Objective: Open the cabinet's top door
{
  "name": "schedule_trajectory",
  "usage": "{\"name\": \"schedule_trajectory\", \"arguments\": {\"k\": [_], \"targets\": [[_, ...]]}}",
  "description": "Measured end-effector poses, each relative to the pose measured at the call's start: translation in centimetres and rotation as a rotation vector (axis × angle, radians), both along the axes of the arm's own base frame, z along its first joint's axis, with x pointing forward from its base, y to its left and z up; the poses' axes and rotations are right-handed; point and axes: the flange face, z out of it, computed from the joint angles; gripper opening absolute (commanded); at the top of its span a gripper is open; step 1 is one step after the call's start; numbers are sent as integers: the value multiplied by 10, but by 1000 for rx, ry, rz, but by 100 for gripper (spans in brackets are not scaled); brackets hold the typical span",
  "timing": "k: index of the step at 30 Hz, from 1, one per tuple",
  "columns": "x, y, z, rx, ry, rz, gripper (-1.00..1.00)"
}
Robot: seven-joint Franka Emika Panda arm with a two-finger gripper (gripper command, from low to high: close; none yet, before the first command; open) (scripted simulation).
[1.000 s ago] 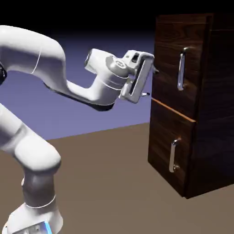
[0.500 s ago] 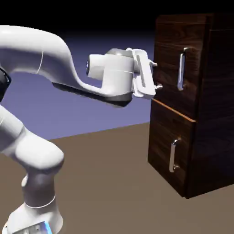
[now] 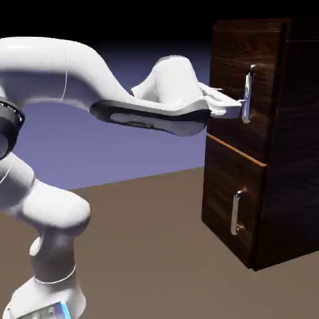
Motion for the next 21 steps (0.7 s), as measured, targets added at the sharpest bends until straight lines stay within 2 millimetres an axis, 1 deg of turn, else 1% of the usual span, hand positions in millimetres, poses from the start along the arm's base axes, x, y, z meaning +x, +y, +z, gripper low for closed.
{"name": "schedule_trajectory", "arguments": {"k": [1, 5, 6, 8, 21], "targets": [[0, 0, 0, 0, 0, 0, 0], [43, 2, 0, 2, 2, 0, 0], [50, 3, 0, 0, 1, -1, -100], [50, 3, 0, 0, 1, -1, -100], [26, 16, 0, -1, -1, -95, -100]]}}
